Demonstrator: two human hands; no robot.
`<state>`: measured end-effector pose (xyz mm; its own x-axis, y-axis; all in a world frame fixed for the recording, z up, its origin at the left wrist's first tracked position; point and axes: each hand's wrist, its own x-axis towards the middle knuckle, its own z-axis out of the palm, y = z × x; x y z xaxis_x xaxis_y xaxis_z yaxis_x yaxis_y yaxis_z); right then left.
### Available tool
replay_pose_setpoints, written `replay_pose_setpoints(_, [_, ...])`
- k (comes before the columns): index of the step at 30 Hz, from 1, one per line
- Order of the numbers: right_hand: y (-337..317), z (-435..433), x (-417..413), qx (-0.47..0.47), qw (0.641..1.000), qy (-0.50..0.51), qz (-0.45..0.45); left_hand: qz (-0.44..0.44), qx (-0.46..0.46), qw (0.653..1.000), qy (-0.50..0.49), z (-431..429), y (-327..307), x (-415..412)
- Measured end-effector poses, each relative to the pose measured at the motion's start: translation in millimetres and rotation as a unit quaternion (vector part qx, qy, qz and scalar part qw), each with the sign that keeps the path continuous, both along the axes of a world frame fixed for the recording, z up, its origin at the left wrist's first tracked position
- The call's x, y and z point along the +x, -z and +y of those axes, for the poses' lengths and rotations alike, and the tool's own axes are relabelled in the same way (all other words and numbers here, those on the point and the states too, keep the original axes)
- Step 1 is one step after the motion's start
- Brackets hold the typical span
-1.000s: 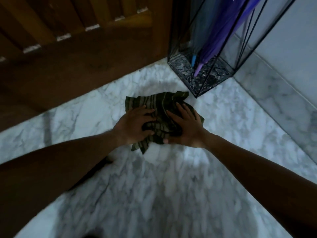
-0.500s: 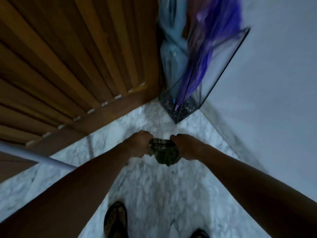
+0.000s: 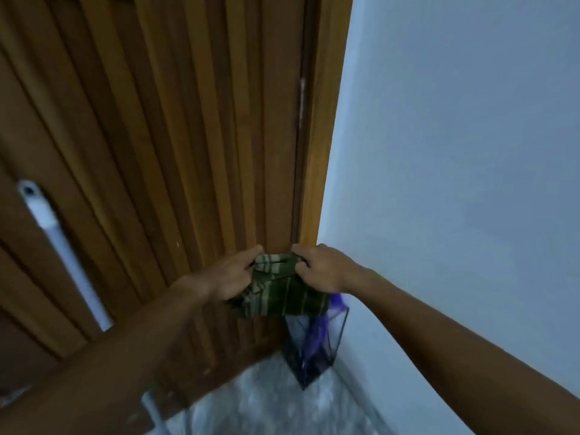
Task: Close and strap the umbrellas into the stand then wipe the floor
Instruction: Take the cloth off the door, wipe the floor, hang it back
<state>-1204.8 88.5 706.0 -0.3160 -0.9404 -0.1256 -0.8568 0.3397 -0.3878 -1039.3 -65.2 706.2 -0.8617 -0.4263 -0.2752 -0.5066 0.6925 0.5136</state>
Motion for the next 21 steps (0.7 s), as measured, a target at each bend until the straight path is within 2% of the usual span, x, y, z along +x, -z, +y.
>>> replay_pose_setpoints(4, [-129, -20, 36, -0.077, 0.994, -0.029, 0.073, -0.022, -0.144, 0.989, 0.024, -10, -134, 38])
replay_pose_setpoints(7, [-197, -37, 89, -0.122, 0.984, -0.053, 0.116, -0.024, -0.294, 0.954, 0.050, -15, -211, 96])
replay_pose_setpoints(9, [-231, -49, 132, -0.151, 0.976, -0.071, 0.139, 0.004, -0.340, 0.940, 0.035, -31, -246, 140])
replay_pose_setpoints(15, [-282, -111, 259, -0.203, 0.959, -0.079, 0.180, 0.009, -0.295, 0.955, -0.023, -85, -312, 279])
replay_pose_setpoints(21, [-309, -170, 365, -0.268, 0.928, -0.159, 0.206, 0.016, -0.226, 0.972, -0.067, -135, -345, 406])
